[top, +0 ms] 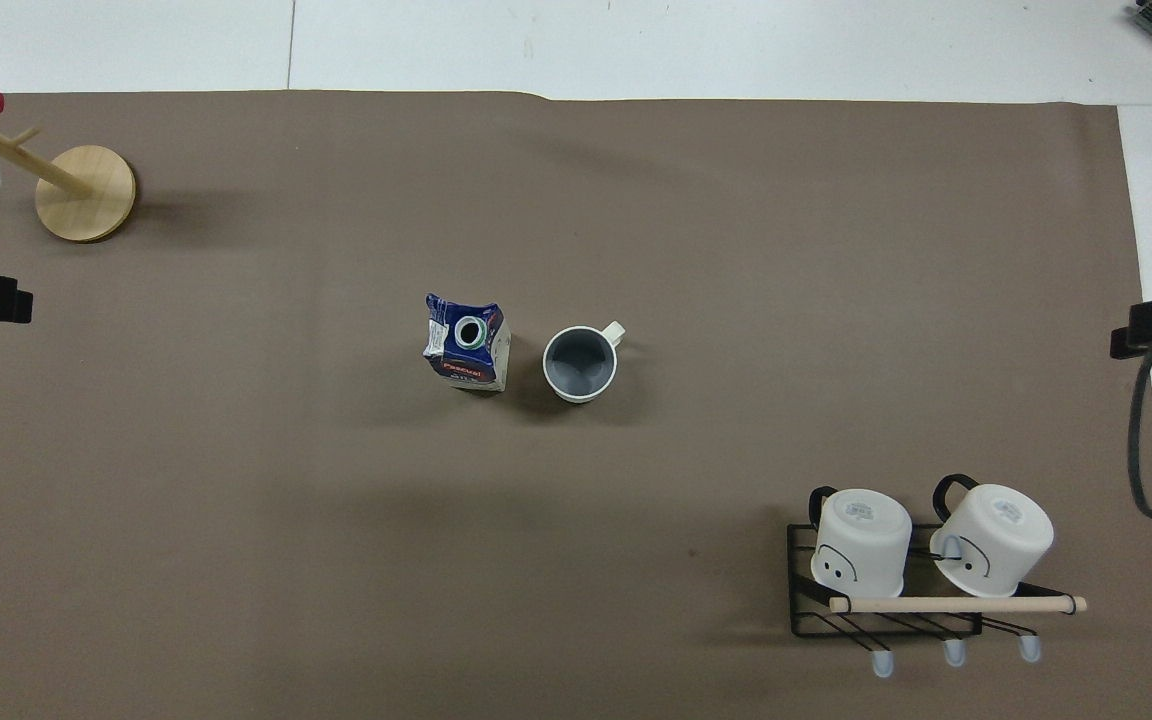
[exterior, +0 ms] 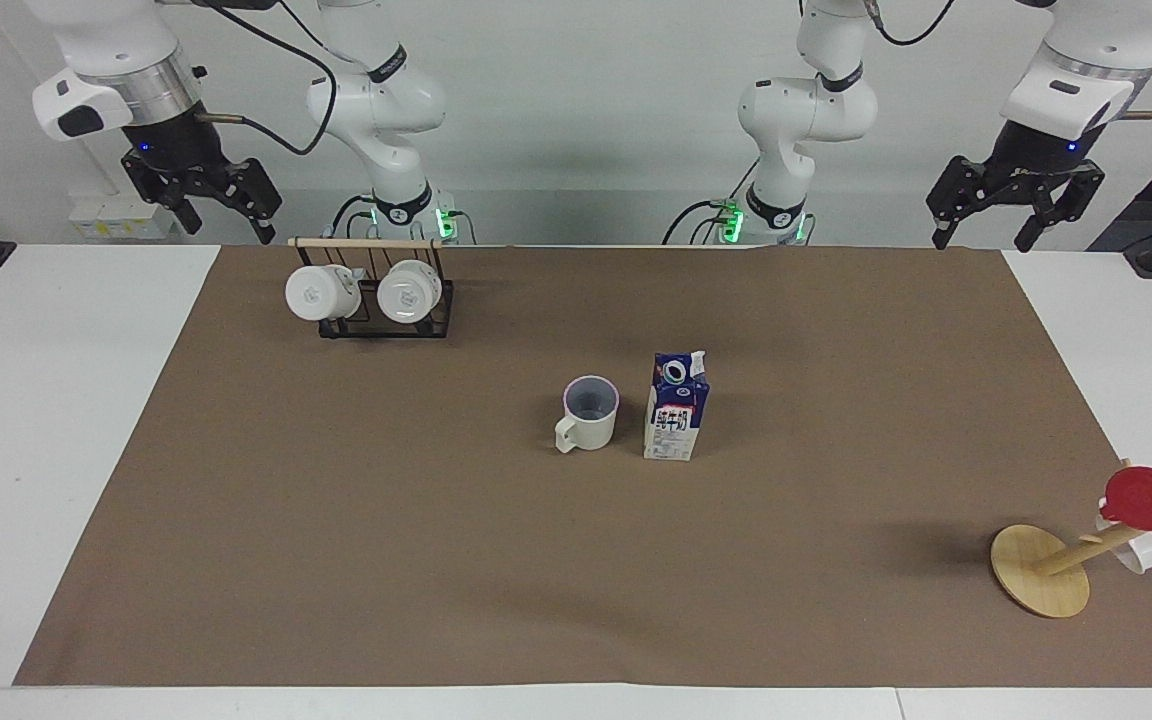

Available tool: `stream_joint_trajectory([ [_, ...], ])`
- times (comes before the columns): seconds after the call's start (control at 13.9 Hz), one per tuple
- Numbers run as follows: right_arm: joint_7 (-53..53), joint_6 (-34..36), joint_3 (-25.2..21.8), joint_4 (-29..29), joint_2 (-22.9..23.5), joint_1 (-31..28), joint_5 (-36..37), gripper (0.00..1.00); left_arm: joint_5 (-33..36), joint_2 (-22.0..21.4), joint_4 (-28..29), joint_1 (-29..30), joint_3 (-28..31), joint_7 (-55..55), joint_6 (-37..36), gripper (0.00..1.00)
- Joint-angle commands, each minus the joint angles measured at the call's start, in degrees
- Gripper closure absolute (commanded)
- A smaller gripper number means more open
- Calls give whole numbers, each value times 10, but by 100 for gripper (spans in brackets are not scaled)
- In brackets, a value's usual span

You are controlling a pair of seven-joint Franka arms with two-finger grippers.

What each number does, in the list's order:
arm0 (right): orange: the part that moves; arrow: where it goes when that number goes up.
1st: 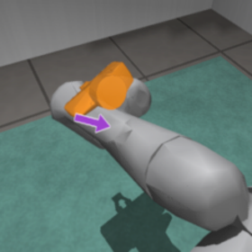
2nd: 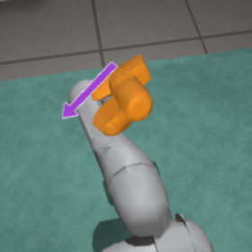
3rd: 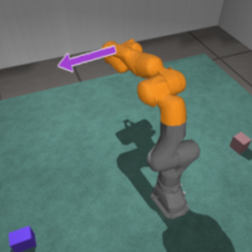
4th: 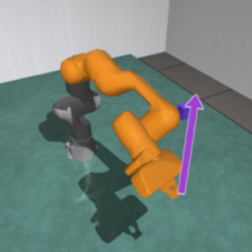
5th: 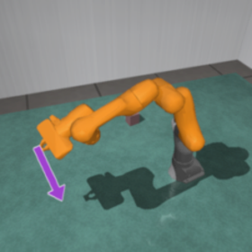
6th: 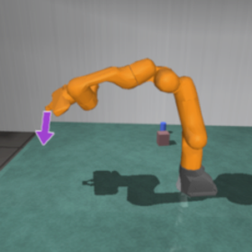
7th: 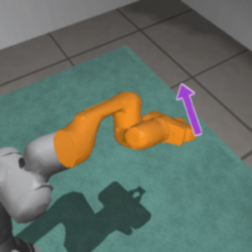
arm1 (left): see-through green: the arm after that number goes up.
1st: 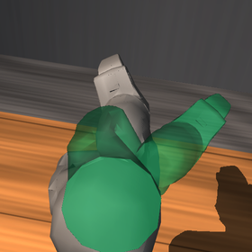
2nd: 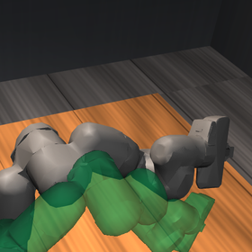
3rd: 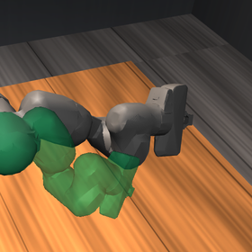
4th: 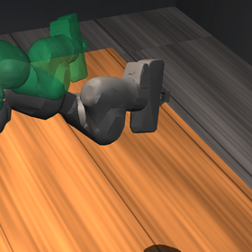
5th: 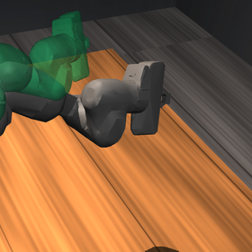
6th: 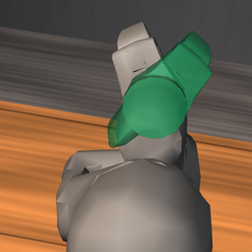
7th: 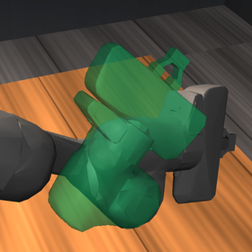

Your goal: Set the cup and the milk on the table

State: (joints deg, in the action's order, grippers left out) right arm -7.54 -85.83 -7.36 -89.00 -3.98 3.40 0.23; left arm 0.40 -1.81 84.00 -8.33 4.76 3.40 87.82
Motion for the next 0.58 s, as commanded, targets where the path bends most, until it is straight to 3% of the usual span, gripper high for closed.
stream_joint_trajectory([
  [0.0, 8, -10, 1, -20, -15, -1, -3, 0, -8, 5, -21, 10, -5, 9, -30, 0],
  [0.5, 9, -10, 1, -20, -16, -1, -3, 0, -8, 1, -19, 10, -5, 3, -33, 0],
])
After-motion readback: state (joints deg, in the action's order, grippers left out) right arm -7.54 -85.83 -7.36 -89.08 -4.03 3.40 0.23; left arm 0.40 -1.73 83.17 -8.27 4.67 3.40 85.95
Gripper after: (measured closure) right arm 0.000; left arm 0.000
